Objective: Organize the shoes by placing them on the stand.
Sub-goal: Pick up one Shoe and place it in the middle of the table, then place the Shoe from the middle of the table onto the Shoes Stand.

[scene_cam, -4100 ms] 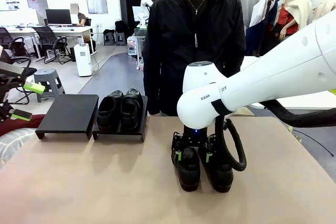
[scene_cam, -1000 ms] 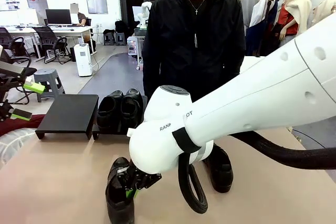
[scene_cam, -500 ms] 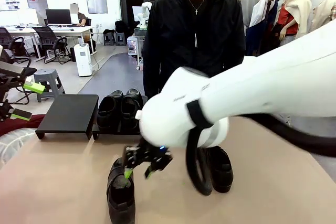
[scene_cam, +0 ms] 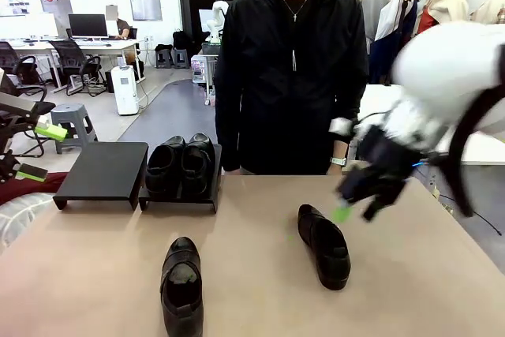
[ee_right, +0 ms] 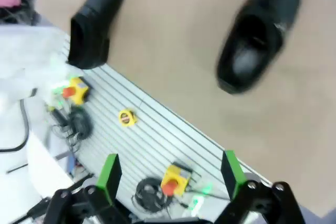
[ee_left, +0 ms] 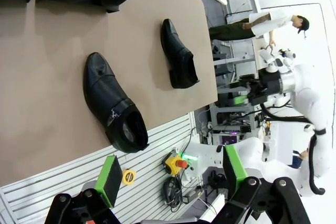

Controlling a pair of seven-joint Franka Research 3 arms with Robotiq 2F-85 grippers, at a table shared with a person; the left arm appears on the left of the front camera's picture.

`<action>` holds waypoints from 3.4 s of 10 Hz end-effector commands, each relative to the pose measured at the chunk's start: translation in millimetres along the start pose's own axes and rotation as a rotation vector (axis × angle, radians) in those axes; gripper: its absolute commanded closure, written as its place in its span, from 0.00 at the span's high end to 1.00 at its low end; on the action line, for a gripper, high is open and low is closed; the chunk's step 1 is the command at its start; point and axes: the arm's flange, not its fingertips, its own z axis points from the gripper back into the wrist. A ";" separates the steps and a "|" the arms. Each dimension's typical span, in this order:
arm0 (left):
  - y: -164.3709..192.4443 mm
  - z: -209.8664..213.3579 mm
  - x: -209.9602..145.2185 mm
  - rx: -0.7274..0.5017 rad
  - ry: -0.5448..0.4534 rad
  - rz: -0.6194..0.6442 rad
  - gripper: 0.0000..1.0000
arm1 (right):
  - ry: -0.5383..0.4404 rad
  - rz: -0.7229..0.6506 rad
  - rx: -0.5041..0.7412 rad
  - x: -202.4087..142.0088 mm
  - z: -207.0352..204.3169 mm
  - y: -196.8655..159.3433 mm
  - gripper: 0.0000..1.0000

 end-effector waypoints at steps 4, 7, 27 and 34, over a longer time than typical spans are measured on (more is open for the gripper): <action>1.1 1.4 1.2 -0.019 0.000 -0.018 1.00 | -0.198 -0.149 0.427 -63.1 111.0 -142.7 1.00; 1.1 1.4 1.2 -0.019 0.000 -0.018 1.00 | -0.197 -0.158 0.407 -83.3 116.8 -154.0 1.00; -122.4 -286.6 -84.4 0.680 0.063 0.237 1.00 | -0.197 -0.158 0.407 -83.3 116.8 -154.0 1.00; -97.0 -321.3 -100.4 0.786 0.043 0.091 1.00 | -0.197 -0.158 0.407 -83.3 116.8 -154.0 1.00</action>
